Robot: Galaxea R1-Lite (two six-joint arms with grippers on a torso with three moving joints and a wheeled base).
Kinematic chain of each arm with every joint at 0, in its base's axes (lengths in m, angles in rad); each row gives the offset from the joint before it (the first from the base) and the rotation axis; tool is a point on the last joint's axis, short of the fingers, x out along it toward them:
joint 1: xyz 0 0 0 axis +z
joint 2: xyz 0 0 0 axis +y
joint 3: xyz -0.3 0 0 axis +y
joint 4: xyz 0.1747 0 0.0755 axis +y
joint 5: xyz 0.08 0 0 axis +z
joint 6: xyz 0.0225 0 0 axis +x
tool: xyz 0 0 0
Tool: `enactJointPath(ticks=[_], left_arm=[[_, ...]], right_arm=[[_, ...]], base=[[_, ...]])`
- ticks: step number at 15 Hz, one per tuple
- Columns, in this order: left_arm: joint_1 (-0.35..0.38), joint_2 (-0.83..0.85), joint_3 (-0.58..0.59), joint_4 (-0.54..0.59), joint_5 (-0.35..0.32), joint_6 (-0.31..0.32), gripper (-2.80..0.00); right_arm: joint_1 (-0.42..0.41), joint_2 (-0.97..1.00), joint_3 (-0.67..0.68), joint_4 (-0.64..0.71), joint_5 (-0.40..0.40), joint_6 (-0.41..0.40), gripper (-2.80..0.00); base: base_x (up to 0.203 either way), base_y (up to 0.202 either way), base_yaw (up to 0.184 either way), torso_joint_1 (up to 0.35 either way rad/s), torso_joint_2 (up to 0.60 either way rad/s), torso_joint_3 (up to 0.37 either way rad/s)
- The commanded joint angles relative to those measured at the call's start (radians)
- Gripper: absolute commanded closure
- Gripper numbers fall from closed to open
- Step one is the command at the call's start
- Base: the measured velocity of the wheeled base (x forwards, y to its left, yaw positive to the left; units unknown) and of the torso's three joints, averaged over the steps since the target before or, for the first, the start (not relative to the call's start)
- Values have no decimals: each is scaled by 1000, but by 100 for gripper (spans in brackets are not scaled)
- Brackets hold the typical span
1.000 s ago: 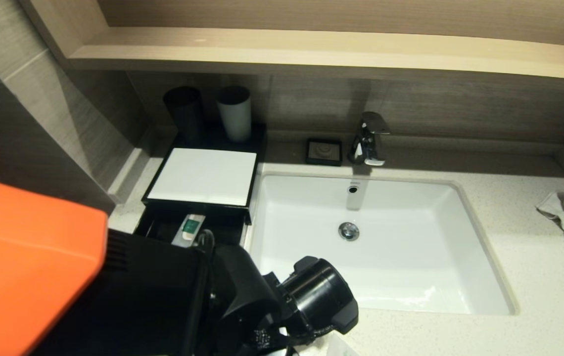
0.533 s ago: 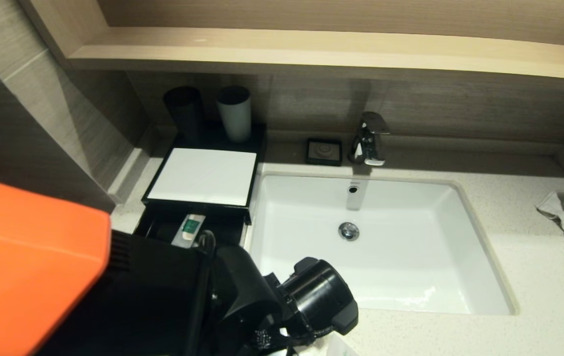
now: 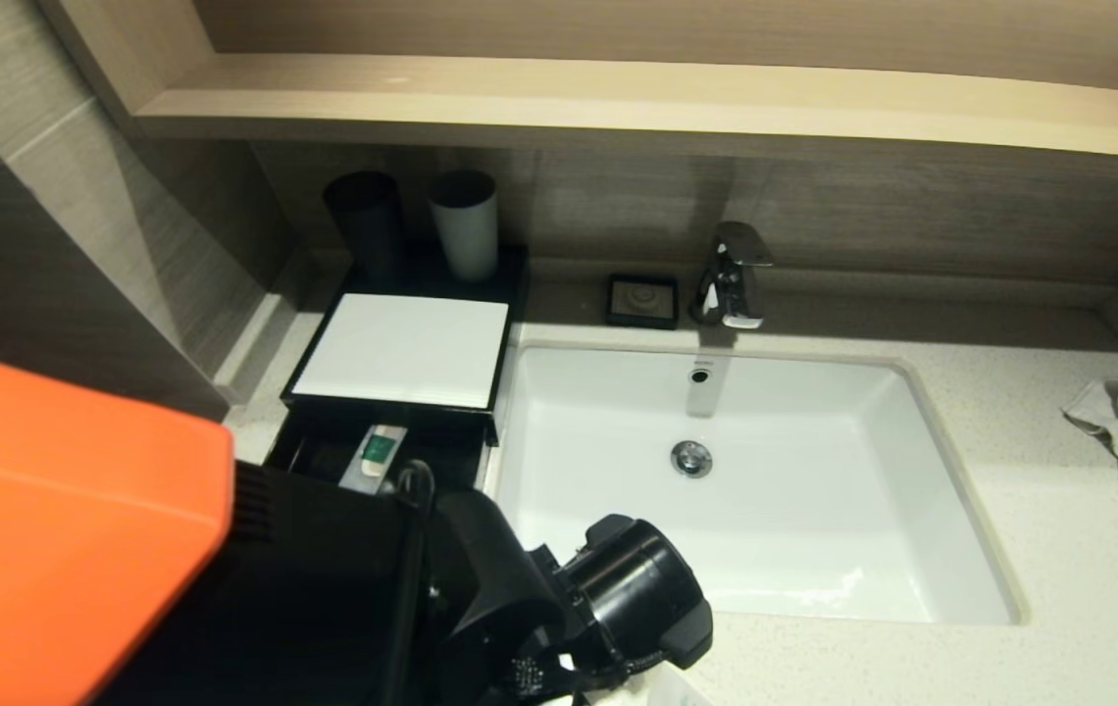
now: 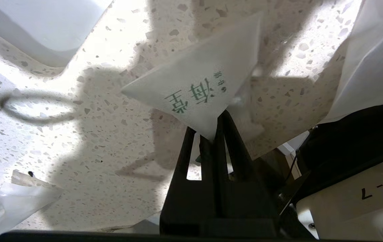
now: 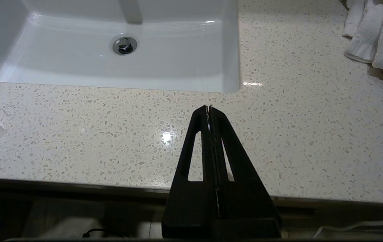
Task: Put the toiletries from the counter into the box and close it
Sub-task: Pick up the bathroom toiletry, then place the bathroom toiletry into the drawer
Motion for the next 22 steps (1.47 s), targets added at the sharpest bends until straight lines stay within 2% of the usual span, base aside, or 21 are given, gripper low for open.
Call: enactJointPath(ticks=[1, 11, 16, 22], left_arm=[[0, 4, 2, 3, 2, -1, 0], [5, -29, -16, 0, 7, -11, 0], [44, -42, -127, 48, 42, -12, 0], [116, -20, -188, 64, 51, -12, 0]], right_arm=[[0, 0, 0, 0, 0, 0, 0], [-1, 0, 0, 0, 0, 0, 0], [0, 0, 0, 0, 0, 0, 0], [0, 0, 0, 0, -1, -1, 0]], base=[[0, 0, 0, 0, 0, 0], [0, 0, 0, 0, 0, 0], [0, 0, 0, 0, 0, 0], [0, 0, 0, 0, 0, 0]])
